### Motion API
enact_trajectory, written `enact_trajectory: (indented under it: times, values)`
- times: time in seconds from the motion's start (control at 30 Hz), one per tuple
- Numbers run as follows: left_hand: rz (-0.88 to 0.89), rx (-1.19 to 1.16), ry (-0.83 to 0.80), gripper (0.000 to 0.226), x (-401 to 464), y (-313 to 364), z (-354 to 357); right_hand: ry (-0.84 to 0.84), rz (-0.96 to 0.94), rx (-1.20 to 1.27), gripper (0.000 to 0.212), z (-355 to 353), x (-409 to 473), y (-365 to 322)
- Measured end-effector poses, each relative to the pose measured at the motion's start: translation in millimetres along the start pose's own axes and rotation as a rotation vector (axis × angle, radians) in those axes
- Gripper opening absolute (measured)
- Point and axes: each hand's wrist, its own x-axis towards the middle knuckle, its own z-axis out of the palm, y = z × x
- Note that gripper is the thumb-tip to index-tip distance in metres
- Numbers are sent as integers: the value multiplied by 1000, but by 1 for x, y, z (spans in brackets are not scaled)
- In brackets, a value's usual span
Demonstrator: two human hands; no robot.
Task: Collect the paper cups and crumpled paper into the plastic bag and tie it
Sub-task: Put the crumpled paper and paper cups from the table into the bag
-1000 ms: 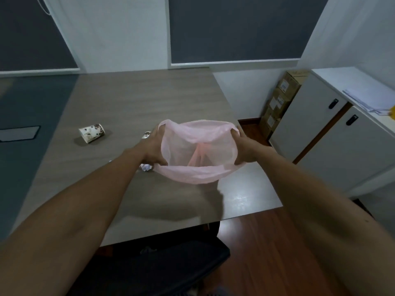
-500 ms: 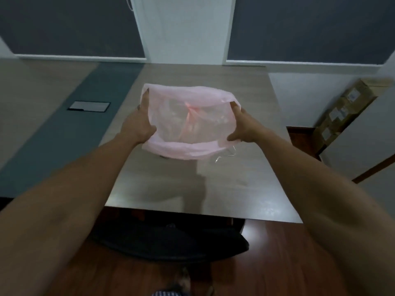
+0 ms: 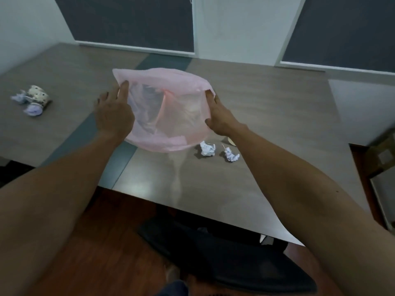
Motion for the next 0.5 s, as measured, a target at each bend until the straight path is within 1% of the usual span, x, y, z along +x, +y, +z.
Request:
enact_trajectory:
  times: [0.07, 0.17, 0.23, 0.27, 0.33, 0.4, 0.43, 0.5]
  values:
    - [16, -63, -69, 64, 3, -23, 18, -10, 14, 24, 105, 24, 18, -3]
    - [7, -173, -220, 70, 0, -44, 52, -38, 73, 37, 105, 60, 44, -1]
    - [68, -178, -256, 73, -2, -53, 76, -70, 117, 122, 104, 81, 56, 2]
    - [95, -193, -272, 74, -4, -56, 88, -67, 135, 186, 103, 91, 59, 4]
    - [108, -247, -324, 77, -10, -60, 110, 1, 221, 273, 95, 110, 59, 11]
    - [105, -302, -388, 81, -20, -59, 129, 71, 378, 222, 89, 127, 51, 24]
    - [110, -324, -415, 82, -26, -57, 136, 52, 438, 137, 84, 136, 45, 33]
    - [120, -371, -437, 84, -34, -54, 147, -104, 469, -77, 79, 156, 29, 48]
